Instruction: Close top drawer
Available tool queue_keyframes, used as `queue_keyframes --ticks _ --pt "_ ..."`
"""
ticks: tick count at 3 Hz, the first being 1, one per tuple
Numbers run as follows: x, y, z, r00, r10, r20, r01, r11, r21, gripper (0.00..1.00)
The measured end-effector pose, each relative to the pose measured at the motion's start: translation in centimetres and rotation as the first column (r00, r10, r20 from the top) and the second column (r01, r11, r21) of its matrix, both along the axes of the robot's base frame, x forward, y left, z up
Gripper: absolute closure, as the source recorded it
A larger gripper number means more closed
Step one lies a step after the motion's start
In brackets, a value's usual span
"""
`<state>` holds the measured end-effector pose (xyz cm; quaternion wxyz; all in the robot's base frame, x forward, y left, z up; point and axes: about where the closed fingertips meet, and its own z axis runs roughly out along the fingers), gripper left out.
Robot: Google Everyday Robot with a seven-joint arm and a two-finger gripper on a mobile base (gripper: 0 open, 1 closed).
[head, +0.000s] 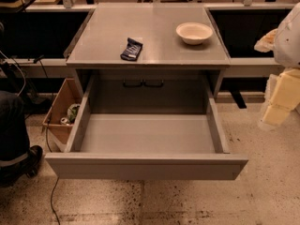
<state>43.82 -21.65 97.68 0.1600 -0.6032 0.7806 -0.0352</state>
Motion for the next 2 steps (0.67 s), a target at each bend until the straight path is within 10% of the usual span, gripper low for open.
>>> queue_keyframes --ticks 2 --pt "0.5 -0.9 -4.5 0.9996 -0.009 -0.026 0.011 0.998 0.056 0.0"
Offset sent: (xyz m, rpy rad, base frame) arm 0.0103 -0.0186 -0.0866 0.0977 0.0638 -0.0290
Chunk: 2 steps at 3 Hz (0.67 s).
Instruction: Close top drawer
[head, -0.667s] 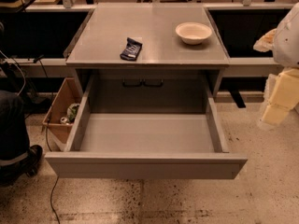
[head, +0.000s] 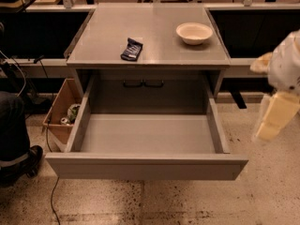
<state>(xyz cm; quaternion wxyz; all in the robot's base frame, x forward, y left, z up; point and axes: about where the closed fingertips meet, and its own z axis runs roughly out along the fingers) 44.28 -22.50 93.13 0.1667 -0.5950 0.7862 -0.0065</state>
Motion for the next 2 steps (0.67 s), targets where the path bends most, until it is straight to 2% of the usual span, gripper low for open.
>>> queue_keyframes --ticks 2 --pt "1.3 -1.4 -11.7 0.9986 0.011 -0.051 -0.006 0.995 0.103 0.0"
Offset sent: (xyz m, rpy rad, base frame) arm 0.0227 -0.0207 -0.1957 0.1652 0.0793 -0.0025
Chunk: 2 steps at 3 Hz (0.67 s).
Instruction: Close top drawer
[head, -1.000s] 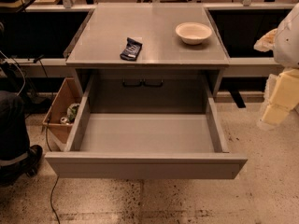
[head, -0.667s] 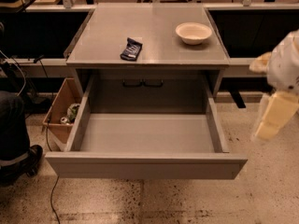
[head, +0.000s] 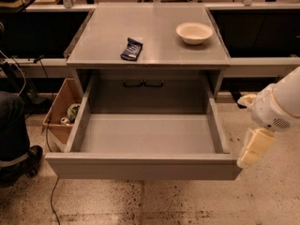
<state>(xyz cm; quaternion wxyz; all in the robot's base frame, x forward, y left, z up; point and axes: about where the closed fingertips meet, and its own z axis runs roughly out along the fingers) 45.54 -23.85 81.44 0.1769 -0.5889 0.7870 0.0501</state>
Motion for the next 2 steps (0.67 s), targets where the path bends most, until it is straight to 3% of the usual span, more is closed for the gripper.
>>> queue_keyframes --ticks 1,2 --pt "0.4 0.5 -6.7 0.9987 -0.028 -0.042 0.03 0.998 0.05 0.0" --pt "0.8 1.1 -9.9 0.9972 -0.044 -0.059 0.049 0.996 0.077 0.0"
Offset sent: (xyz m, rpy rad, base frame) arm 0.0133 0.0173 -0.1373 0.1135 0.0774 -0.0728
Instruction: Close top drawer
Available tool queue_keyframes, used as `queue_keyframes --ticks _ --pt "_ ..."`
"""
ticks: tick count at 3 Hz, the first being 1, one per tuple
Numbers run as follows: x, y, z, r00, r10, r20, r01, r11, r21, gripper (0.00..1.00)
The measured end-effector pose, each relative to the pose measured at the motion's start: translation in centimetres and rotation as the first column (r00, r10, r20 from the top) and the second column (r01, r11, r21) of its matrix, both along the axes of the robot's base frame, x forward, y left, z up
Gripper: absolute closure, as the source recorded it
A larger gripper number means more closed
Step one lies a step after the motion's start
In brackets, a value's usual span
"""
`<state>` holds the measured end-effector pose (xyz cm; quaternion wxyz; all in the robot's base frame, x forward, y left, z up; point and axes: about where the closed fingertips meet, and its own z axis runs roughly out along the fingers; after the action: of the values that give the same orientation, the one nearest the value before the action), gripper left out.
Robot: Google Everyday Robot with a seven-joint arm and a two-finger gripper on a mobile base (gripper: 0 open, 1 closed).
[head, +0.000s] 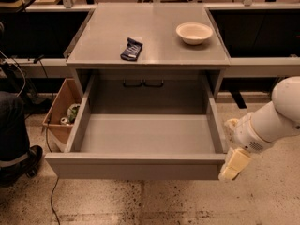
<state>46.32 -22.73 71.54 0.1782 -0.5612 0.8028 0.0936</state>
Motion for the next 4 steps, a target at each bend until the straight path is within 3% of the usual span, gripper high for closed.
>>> queue_keyframes --ticks 2,4 --pt "2.2 3.1 -3.6 0.9992 -0.039 -0.006 0.039 0.997 0.072 0.0" --pt "4.6 7.7 -4.7 0.9997 -0.021 0.011 0.019 0.989 0.147 0.5"
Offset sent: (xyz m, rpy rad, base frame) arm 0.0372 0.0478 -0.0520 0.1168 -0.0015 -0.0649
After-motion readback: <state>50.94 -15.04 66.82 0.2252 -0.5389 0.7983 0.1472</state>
